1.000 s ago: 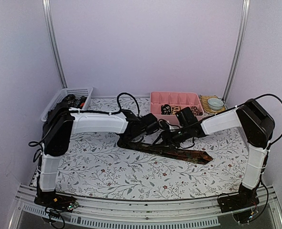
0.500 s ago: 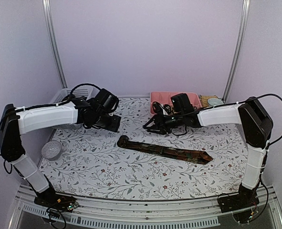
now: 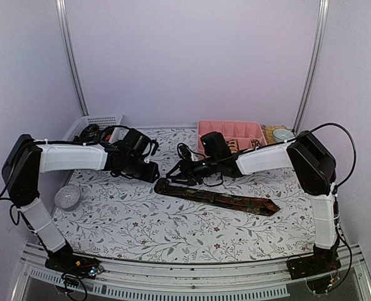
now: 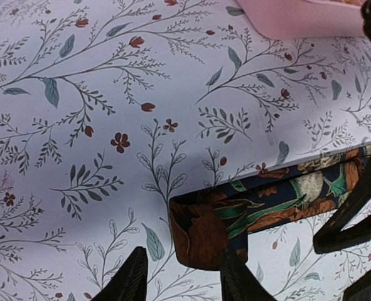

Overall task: Roll the ties
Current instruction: Roll the tie at the center of the board.

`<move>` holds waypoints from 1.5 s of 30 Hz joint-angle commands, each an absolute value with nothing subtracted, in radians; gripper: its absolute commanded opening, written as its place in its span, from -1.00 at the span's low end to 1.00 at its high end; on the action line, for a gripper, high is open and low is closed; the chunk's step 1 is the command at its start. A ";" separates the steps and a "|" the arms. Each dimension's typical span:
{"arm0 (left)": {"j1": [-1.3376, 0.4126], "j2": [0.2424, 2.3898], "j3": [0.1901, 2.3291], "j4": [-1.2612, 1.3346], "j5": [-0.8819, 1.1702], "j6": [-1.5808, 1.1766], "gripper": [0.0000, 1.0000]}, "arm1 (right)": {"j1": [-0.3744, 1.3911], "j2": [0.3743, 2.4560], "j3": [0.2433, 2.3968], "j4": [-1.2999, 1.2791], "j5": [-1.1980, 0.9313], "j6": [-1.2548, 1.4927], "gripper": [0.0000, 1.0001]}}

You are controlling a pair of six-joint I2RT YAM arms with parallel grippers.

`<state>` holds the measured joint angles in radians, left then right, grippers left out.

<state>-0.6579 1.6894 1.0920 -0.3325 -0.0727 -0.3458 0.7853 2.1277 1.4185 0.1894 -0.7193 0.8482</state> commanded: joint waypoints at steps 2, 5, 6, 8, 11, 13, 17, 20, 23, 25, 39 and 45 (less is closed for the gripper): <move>-0.647 1.740 1.096 -0.275 -0.020 -0.324 -0.29 | 0.792 2.235 1.446 0.278 -0.720 0.901 -0.22; -0.647 1.755 1.103 -0.276 -0.020 -0.325 -0.44 | 0.792 2.245 1.450 0.277 -0.712 0.920 -0.25; -0.647 1.760 1.104 -0.275 -0.019 -0.324 -0.46 | 0.792 2.248 1.452 0.269 -0.705 0.920 -0.26; -0.647 1.768 1.106 -0.274 -0.015 -0.325 -0.50 | 0.792 2.253 1.454 0.255 -0.696 0.922 -0.27; -0.646 1.781 1.108 -0.270 0.001 -0.328 -0.51 | 0.793 2.270 1.462 0.242 -0.692 0.926 -0.30; -0.648 1.786 1.106 -0.265 0.012 -0.330 -0.51 | 0.792 2.283 1.463 0.239 -0.691 0.934 -0.32; -0.651 1.798 1.106 -0.256 0.031 -0.339 -0.51 | 0.792 2.304 1.473 0.220 -0.688 0.940 -0.33; -0.655 1.809 1.107 -0.250 0.041 -0.342 -0.52 | 0.792 2.309 1.473 0.208 -0.679 0.937 -0.33; -0.663 1.824 1.112 -0.249 0.050 -0.345 -0.52 | 0.792 2.314 1.473 0.200 -0.671 0.933 -0.33; -0.672 1.835 1.118 -0.248 0.053 -0.345 -0.52 | 0.792 2.321 1.476 0.197 -0.668 0.933 -0.33; -0.705 1.871 1.138 -0.238 0.072 -0.352 -0.52 | 0.792 2.384 1.494 0.126 -0.617 0.902 -0.33; -0.714 1.867 1.133 -0.234 0.084 -0.351 -0.51 | 0.792 2.406 1.499 0.118 -0.609 0.900 -0.40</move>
